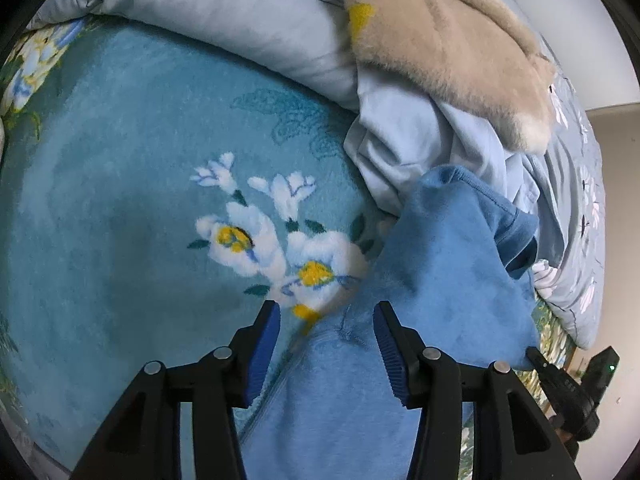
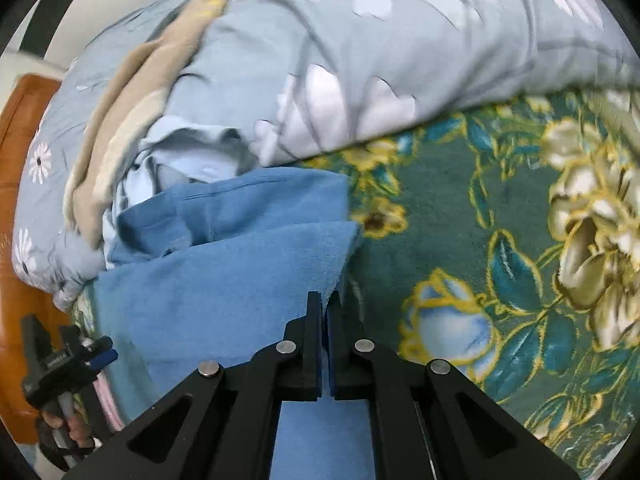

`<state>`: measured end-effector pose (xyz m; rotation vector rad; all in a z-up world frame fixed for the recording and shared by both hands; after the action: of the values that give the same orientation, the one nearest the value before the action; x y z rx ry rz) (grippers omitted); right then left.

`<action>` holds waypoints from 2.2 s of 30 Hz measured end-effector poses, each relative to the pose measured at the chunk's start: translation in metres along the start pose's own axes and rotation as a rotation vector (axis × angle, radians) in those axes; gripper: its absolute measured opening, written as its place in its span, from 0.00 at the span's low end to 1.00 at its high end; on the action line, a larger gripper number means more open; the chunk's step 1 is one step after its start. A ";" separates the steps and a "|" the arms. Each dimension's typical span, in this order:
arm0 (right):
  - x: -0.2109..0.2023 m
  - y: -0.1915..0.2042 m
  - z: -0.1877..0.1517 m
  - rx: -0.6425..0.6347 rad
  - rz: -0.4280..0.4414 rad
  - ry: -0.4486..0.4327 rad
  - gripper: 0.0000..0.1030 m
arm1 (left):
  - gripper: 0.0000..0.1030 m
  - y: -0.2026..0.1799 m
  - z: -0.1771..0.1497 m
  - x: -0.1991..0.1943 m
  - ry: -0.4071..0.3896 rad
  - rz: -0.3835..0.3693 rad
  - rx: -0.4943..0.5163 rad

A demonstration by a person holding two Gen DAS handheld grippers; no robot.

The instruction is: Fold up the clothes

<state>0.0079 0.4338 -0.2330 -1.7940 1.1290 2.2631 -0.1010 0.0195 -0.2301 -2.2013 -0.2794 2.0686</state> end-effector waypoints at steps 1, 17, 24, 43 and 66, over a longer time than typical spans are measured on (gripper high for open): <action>0.002 -0.003 0.000 0.010 0.012 0.007 0.02 | 0.52 0.000 0.000 0.001 0.003 0.006 0.004; -0.016 -0.024 -0.043 -0.017 -0.025 0.102 0.39 | 0.56 0.010 -0.048 0.000 0.095 0.065 0.160; -0.009 -0.064 -0.164 0.063 0.000 0.298 0.39 | 0.56 0.059 -0.124 0.023 0.215 0.086 0.193; -0.001 -0.091 -0.257 0.167 0.147 0.378 0.14 | 0.11 0.112 -0.199 0.042 0.301 -0.027 0.246; -0.073 -0.049 -0.040 0.292 0.642 -0.084 0.03 | 0.04 0.033 -0.011 -0.033 -0.015 -0.537 -0.056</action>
<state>0.0872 0.4762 -0.1977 -1.3382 2.1229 2.2449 -0.0900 -0.0187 -0.2038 -1.8619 -0.8342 1.7908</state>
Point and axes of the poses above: each gripper's, at about its wrist camera, not at the fingertips, and x roughly the way its jaws point, y to its left, z to its top, the point moved 1 cm from there along x, roughly the way its jaws point, and after that the axes turned 7 degrees about z, right-handed, at the moved point
